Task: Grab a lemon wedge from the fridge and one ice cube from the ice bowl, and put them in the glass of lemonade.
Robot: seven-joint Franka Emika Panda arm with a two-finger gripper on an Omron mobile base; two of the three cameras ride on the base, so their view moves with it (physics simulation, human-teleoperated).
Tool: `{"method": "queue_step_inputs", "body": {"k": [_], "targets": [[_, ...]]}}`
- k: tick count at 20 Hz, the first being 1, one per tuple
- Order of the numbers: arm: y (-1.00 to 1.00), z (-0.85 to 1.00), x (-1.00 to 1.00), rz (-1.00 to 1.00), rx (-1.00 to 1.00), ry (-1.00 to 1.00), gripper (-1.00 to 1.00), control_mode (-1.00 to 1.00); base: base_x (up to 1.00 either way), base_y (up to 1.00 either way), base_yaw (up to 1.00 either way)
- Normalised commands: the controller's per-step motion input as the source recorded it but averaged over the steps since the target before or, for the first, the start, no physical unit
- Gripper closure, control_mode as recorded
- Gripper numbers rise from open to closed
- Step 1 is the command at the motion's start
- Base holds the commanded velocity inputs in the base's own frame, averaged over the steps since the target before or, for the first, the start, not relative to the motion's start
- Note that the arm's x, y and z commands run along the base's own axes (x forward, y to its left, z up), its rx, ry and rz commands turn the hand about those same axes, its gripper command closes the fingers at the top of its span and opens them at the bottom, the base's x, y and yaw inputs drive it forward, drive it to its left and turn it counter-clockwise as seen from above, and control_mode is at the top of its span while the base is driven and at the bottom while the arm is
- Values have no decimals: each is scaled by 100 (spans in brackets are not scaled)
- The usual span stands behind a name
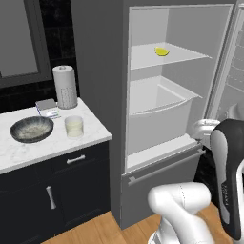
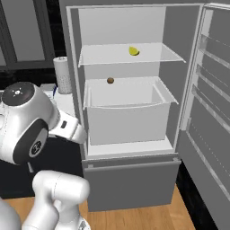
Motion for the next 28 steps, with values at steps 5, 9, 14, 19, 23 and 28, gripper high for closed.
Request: {"method": "queue_step_inputs", "body": {"k": [5,9,14,19,23,28], "targets": [[0,0,0,0,0,0,-100,100,23,-16,7],[0,0,0,0,0,0,-100,100,70,-96,29],[0,0,0,0,0,0,-100,100,88,-56,37],[0,0,0,0,0,0,-100,100,67,-11,42],[0,0,0,0,0,0,-100,100,16,-31,28],[0,0,0,0,0,0,-100,100,0,-23,11]]}}
